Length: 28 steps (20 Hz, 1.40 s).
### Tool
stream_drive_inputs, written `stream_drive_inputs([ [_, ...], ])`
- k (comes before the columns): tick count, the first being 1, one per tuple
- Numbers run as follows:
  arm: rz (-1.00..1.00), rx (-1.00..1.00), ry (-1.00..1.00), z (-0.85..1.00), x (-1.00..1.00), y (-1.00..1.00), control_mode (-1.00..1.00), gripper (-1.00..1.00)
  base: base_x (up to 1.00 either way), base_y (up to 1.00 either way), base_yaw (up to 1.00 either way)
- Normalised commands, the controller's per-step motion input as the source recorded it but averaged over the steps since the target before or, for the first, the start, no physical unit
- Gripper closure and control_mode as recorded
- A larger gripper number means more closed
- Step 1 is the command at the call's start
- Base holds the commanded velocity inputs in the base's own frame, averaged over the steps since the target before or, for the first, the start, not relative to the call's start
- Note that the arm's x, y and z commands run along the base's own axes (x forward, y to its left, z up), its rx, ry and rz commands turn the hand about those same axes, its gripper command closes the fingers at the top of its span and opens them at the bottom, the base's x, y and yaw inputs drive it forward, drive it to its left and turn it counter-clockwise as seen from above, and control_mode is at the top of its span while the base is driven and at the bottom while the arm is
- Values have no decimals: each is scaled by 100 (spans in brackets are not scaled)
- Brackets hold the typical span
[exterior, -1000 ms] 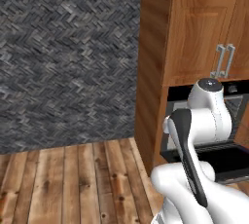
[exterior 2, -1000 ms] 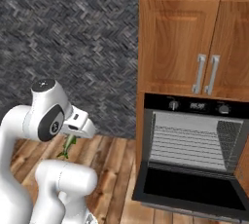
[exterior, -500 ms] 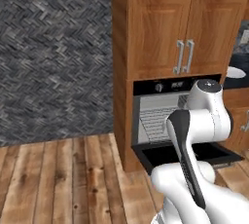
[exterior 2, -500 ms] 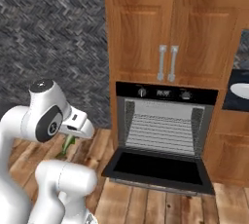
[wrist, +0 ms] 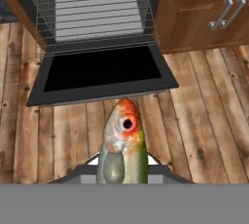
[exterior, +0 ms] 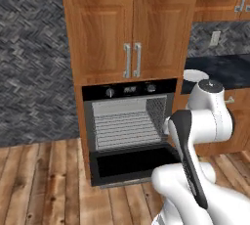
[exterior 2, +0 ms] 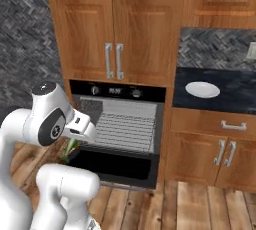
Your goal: Take the fish from the oven and place it on the plate on the counter.
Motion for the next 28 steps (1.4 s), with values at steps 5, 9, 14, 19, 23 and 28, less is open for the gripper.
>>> stream_drive_inputs([
  [5,0,0,0,0,0,0,100,100,37,-100,0],
  [9,0,0,0,0,0,0,100,100,79,-100,0],
  [14,0,0,0,0,0,0,100,100,91,-76,13],
  [19,0,0,0,0,0,0,100,100,82,-81,23],
  [23,0,0,0,0,0,0,100,100,65,-44,36],
  [28,0,0,0,0,0,0,100,100,34,-13,27],
])
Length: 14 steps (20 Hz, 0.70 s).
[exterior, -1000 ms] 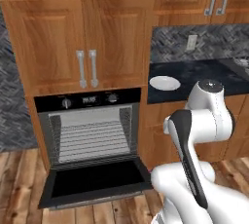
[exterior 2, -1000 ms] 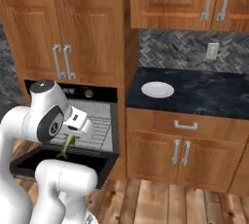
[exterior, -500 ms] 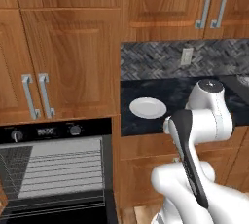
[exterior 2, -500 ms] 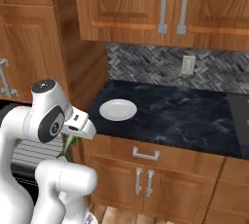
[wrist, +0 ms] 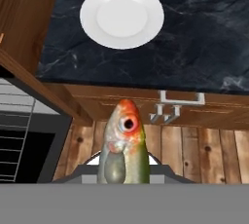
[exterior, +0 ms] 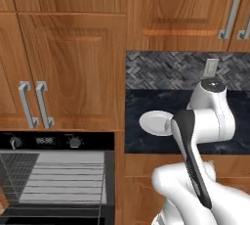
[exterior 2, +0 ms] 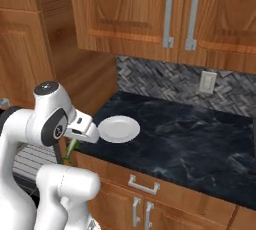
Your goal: Take the fish from the oven and place it on the plate on the counter.
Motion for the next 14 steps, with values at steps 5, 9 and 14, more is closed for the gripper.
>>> stream_drive_inputs([
  [5,0,0,0,0,0,0,100,100,31,0,10],
  [9,0,0,0,0,0,0,100,100,14,-8,4],
  [14,0,0,0,0,0,0,100,100,64,-21,4],
])
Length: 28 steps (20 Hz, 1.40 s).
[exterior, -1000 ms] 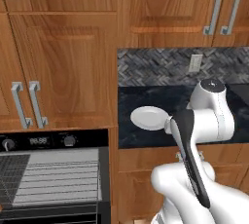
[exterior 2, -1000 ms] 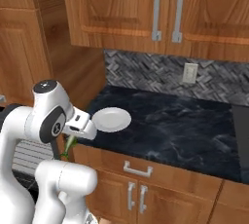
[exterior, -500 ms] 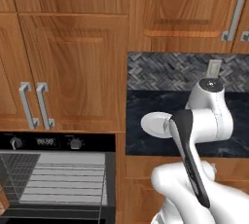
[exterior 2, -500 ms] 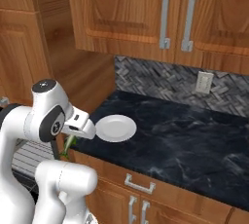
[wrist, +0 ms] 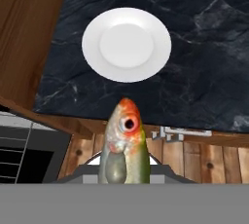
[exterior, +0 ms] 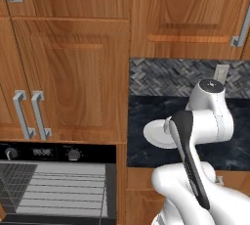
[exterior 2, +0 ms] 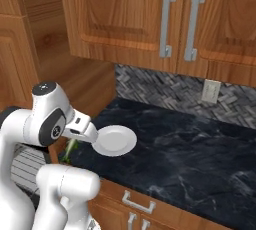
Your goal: Take the fish from the oven and place it on the plate on the counter.
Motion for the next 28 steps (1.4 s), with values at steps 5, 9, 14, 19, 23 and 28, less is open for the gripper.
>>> stream_drive_inputs([
  [5,0,0,0,0,0,0,100,100,9,-8,0],
  [9,0,0,0,0,0,0,100,100,0,0,0],
  [14,0,0,0,0,0,0,100,100,0,0,0],
  [19,0,0,0,0,11,0,-100,100,0,0,0],
  [23,0,0,0,-1,53,0,-100,100,0,0,0],
  [28,0,0,0,-11,65,-2,-100,100,0,0,0],
])
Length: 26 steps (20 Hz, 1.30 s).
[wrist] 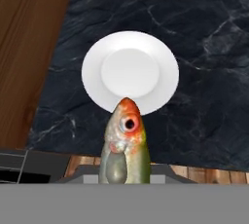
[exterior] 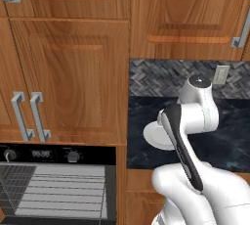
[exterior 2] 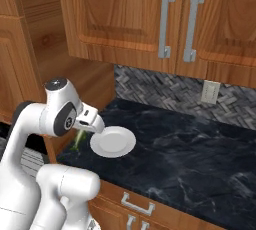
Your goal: Take the fish from the oven and place it on the plate on the counter.
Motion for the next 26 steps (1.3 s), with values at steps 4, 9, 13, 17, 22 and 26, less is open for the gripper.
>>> stream_drive_inputs([
  [4,0,0,0,-36,49,-21,-100,100,0,0,0],
  [9,0,-1,2,-47,32,-16,-100,100,0,0,0],
  [13,1,0,0,-25,29,-1,-100,100,0,0,0],
  [17,3,0,0,-19,24,0,-100,100,0,0,0],
  [22,5,0,4,-35,49,0,-100,100,0,0,0],
  [26,2,0,1,-39,38,0,-100,100,0,0,0],
])
